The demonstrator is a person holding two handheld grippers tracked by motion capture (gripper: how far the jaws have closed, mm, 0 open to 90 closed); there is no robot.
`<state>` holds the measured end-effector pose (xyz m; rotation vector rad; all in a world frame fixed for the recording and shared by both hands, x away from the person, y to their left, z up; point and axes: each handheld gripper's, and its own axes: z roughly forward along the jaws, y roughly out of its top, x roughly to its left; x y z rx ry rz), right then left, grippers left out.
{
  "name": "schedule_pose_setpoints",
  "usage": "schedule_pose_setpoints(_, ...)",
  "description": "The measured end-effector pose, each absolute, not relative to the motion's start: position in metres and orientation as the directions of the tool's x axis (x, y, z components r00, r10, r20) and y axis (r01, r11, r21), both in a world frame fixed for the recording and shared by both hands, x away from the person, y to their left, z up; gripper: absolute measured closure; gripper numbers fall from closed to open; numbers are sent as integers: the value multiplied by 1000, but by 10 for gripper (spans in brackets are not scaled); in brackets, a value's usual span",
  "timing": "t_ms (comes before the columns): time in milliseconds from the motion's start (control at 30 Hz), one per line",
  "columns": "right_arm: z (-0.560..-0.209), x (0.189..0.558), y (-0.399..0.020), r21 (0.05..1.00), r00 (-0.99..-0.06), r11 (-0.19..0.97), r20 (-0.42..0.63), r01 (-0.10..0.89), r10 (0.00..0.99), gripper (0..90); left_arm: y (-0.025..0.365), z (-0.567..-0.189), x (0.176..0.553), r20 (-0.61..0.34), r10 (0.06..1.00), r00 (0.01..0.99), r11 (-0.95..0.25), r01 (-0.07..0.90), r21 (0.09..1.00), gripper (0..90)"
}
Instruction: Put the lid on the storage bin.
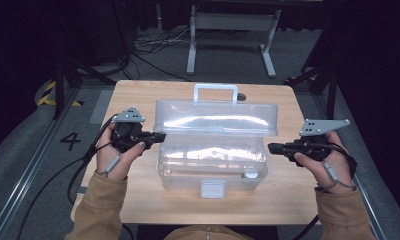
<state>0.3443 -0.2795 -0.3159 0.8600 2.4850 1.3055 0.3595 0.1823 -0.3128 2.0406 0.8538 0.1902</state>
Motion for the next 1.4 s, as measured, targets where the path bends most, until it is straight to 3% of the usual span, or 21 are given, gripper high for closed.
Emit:
schedule_pose_setpoints(733,-322,353,-289,794,-779,397,146,460,610,900,185,-313,354,-181,626,758,-436,533,725,897)
schedule_pose_setpoints(1400,-327,355,-285,731,-787,457,176,507,592,900,185,-316,351,-169,619,767,-520,561,644,896)
